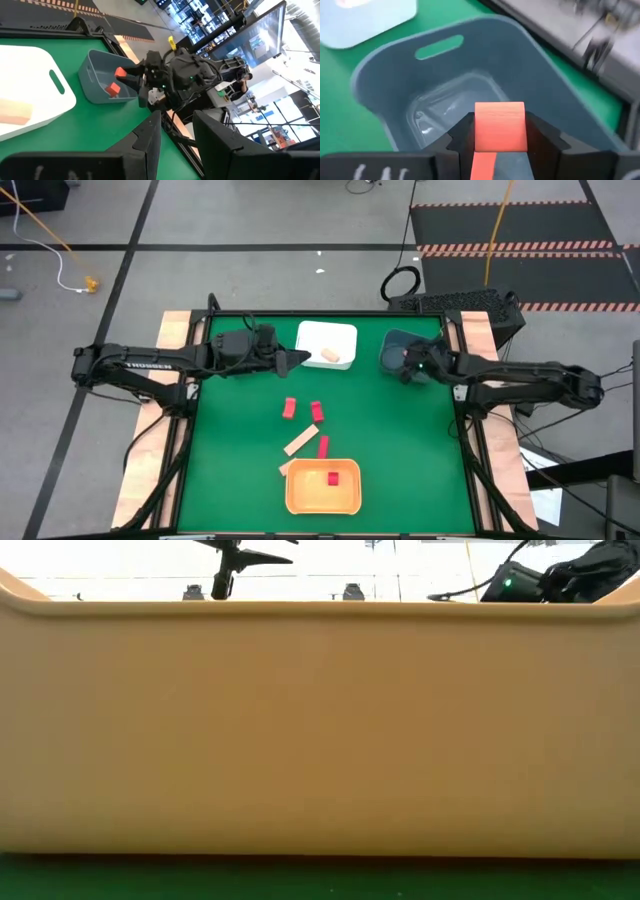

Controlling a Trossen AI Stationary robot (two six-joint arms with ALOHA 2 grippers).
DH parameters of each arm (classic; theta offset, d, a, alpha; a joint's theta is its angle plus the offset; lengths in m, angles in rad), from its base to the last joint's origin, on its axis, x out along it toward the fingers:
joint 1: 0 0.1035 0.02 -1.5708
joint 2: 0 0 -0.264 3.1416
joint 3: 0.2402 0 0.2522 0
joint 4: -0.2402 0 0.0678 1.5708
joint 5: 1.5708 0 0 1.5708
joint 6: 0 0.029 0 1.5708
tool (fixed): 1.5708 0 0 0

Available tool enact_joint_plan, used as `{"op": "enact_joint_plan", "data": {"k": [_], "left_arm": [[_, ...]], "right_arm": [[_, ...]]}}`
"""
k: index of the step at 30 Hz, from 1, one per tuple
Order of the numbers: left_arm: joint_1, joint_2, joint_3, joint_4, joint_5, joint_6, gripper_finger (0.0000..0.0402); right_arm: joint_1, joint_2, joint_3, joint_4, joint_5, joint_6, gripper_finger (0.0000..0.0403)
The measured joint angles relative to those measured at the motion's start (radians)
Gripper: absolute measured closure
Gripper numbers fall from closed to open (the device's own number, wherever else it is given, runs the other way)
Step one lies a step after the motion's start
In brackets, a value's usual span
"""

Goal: Sort & place blocks by color
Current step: Put the orange block into the blue bin

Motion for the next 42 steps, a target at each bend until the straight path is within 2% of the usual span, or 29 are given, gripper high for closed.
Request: {"op": "enact_joint_plan", "data": {"k": [5, 10, 14, 19, 27, 35, 42], "left_arm": [[-0.003, 0.000, 0.000, -0.006, 0.000, -0.014, 0.0286], [-0.035, 0.008, 0.000, -0.042, 0.004, 0.046, 0.0286], [-0.085, 0.030, 0.000, -0.125, 0.013, 0.121, 0.0284], [-0.123, 0.067, -0.001, -0.238, 0.013, 0.144, 0.0264], [-0.144, 0.133, -0.001, -0.350, -0.013, 0.074, 0.0207], [-0.144, 0.191, -0.001, -0.343, -0.015, -0.021, 0.0170], [-0.144, 0.243, -0.001, -0.348, -0.014, -0.143, 0.0169]], "right_arm": [[-0.066, 0.033, 0.000, 0.001, -0.081, 0.123, 0.0272], [-0.088, 0.044, 0.000, 0.001, -0.082, 0.141, 0.0263], [-0.088, 0.044, 0.000, 0.001, -0.080, 0.124, 0.0233], [-0.088, 0.044, 0.000, 0.001, -0.081, 0.126, 0.0183], [-0.087, 0.038, 0.000, 0.005, -0.110, 0.151, 0.0123], [-0.087, 0.020, 0.001, 0.004, -0.144, 0.223, 0.0106], [-0.087, -0.024, 0.001, 0.047, -0.331, 0.336, 0.0109]]}}
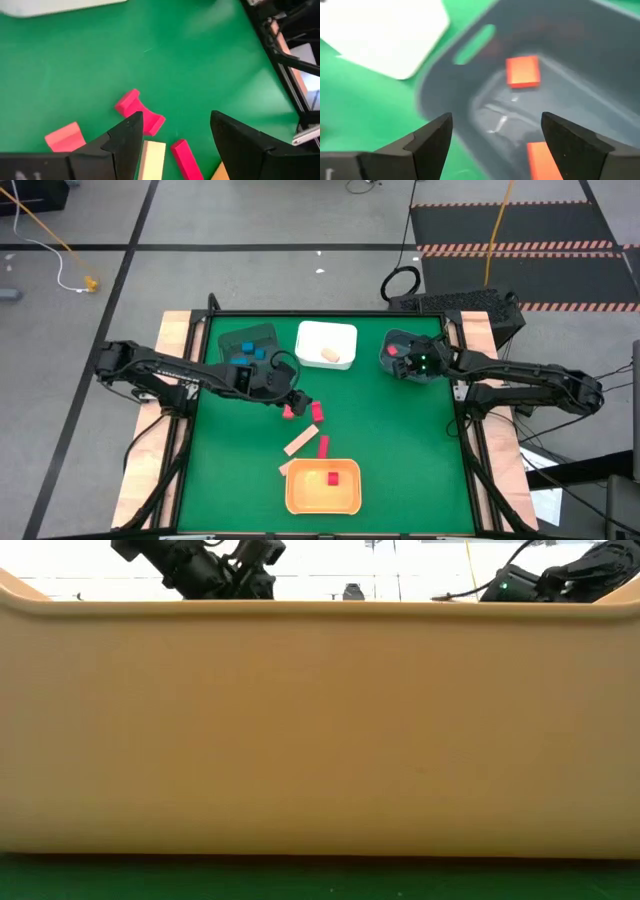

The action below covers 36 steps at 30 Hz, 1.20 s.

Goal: Sort & place blocks by color
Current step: Put the orange block into the blue bin

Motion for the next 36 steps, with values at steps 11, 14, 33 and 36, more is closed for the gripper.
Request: {"op": "enact_joint_plan", "data": {"k": [11, 14, 33, 36], "left_arm": [[-0.047, 0.024, 0.000, -0.295, 0.020, -0.154, 0.0169], [-0.088, 0.032, 0.000, -0.340, 0.020, -0.191, 0.0169], [-0.139, 0.282, 0.001, -0.234, -0.091, -0.342, 0.0169], [-0.133, 0.300, 0.001, -0.232, -0.140, -0.347, 0.0169]], "right_arm": [[0.003, -0.133, 0.000, 0.104, -0.145, -0.012, 0.0110], [0.003, -0.162, 0.000, 0.132, -0.143, -0.021, 0.0110], [0.003, -0.181, 0.000, 0.134, -0.142, -0.078, 0.0110], [0.003, -0.181, 0.000, 0.134, -0.141, -0.082, 0.0110]]}}
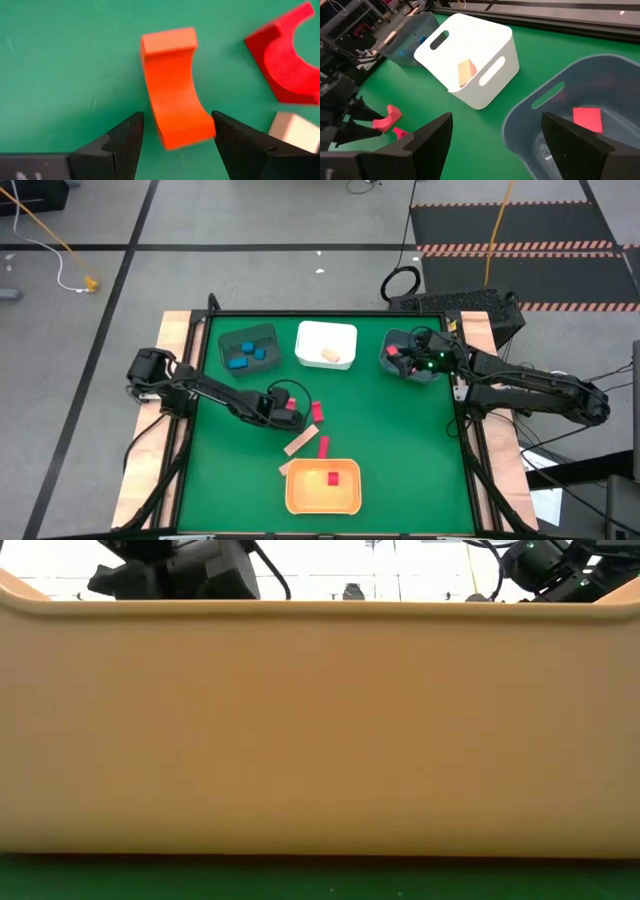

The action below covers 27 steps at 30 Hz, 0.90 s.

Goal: Sort & place blocks by color
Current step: Put the orange block into the blue bin

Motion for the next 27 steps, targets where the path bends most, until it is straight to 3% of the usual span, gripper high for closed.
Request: {"op": "enact_joint_plan", "data": {"k": [6, 11, 18, 27], "left_arm": [[0.021, 0.013, 0.001, -0.001, -0.047, -0.003, 0.0169], [0.038, 0.024, 0.003, -0.008, -0.020, 0.016, 0.0175], [0.043, 0.029, 0.004, -0.040, 0.028, 0.009, 0.0264], [0.083, -0.006, 0.000, -0.021, 0.093, 0.042, 0.0269]], "right_arm": [[0.000, 0.000, 0.000, 0.000, 0.000, -0.005, 0.0110], [0.000, 0.000, 0.000, -0.001, 0.000, -0.018, 0.0110], [-0.001, 0.000, 0.000, -0.001, 0.001, -0.029, 0.0110], [0.000, 0.000, 0.000, 0.010, -0.010, -0.017, 0.0110]]}}
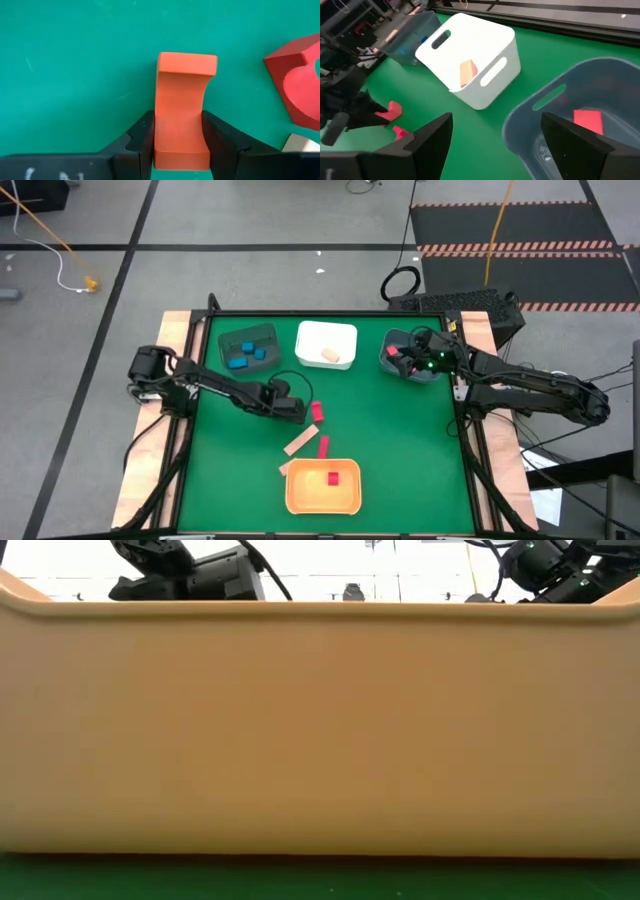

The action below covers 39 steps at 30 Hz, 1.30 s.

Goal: Sort & place blocks by color
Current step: Put the orange block into the blue bin

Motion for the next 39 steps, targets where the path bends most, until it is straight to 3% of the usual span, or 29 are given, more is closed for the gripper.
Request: {"op": "enact_joint_plan", "data": {"k": [8, 17, 22, 33, 39], "left_arm": [[0.050, -0.126, -0.003, 0.156, -0.022, 0.177, 0.0269], [0.054, -0.151, -0.001, 0.653, -0.072, 0.512, 0.0269], [0.055, -0.151, 0.000, 0.800, -0.115, 0.723, 0.0269], [0.070, -0.152, 0.000, 0.824, -0.110, 0.914, 0.0269], [0.070, -0.152, 0.000, 0.777, -0.109, 0.951, 0.0269]], "right_arm": [[0.000, 0.000, 0.000, 0.159, -0.183, 0.031, 0.0110], [0.008, 0.028, 0.000, 0.285, -0.219, 0.417, 0.0110], [0.057, 0.090, 0.000, 0.439, -0.278, 0.553, 0.0110], [0.164, 0.336, 0.000, 0.746, -0.272, 0.829, 0.0110], [0.233, 0.464, 0.000, 0.884, -0.213, 0.917, 0.0110]]}}
